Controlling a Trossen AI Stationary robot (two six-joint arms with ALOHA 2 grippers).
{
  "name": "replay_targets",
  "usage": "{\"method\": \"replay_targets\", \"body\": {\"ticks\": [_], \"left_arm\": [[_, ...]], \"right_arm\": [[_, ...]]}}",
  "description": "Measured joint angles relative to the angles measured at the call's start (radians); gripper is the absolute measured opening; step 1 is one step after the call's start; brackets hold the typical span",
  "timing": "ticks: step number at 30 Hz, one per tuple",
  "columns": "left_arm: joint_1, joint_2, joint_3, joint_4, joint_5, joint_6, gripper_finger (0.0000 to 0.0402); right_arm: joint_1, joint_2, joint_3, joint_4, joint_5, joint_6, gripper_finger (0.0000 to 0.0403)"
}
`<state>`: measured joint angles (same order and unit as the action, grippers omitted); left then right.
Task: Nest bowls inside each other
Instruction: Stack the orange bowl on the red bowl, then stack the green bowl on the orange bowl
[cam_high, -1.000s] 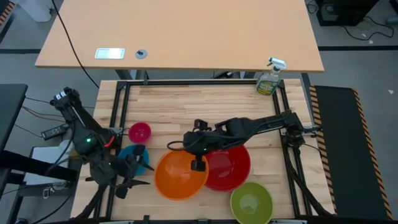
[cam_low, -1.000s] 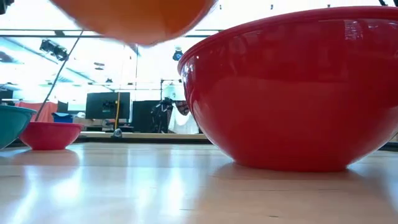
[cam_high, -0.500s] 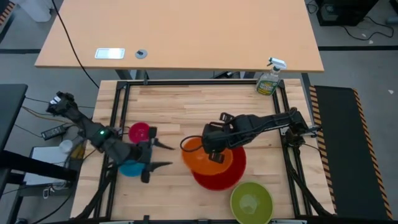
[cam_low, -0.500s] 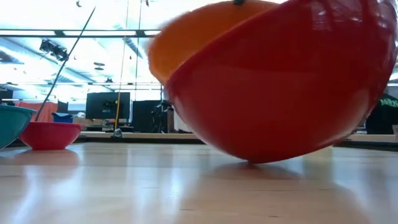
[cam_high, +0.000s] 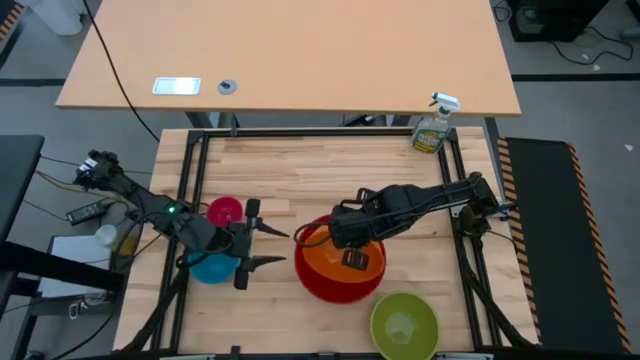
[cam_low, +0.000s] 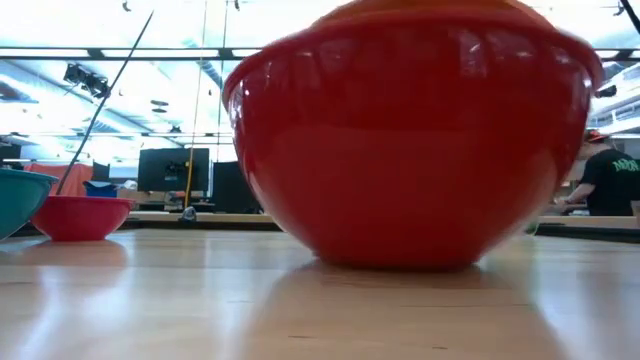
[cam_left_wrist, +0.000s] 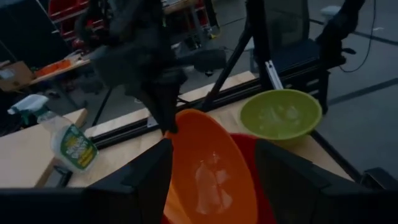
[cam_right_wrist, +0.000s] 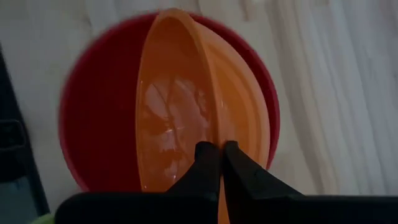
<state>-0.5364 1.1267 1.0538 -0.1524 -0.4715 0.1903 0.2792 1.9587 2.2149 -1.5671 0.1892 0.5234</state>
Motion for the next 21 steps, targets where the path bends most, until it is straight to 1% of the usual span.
{"method": "replay_targets", "body": {"ticks": [5,9,14,19,21], "left_arm": [[0.0,0.0,0.0,-0.041,-0.001,-0.032,0.0231],[0.004,0.0,0.0,-0.092,-0.001,-0.057,0.0231],[0.012,0.0,0.0,-0.139,-0.003,-0.083,0.0231],[-0.015,0.0,0.0,-0.2,0.003,-0.101,0.0231],[-0.026,0.0,0.0,-0.214,0.003,-0.1,0.0231]], "right_arm": [[-0.014,0.002,-0.11,0.009,-0.031,0.009,0.0012],[-0.029,-0.007,-0.21,0.066,-0.017,0.007,0.0021],[-0.04,0.009,-0.323,0.176,-0.036,-0.006,0.0058],[-0.042,0.003,-0.449,0.326,-0.03,-0.046,0.0104],[-0.045,0.008,-0.477,0.338,-0.013,-0.039,0.0122]]}}
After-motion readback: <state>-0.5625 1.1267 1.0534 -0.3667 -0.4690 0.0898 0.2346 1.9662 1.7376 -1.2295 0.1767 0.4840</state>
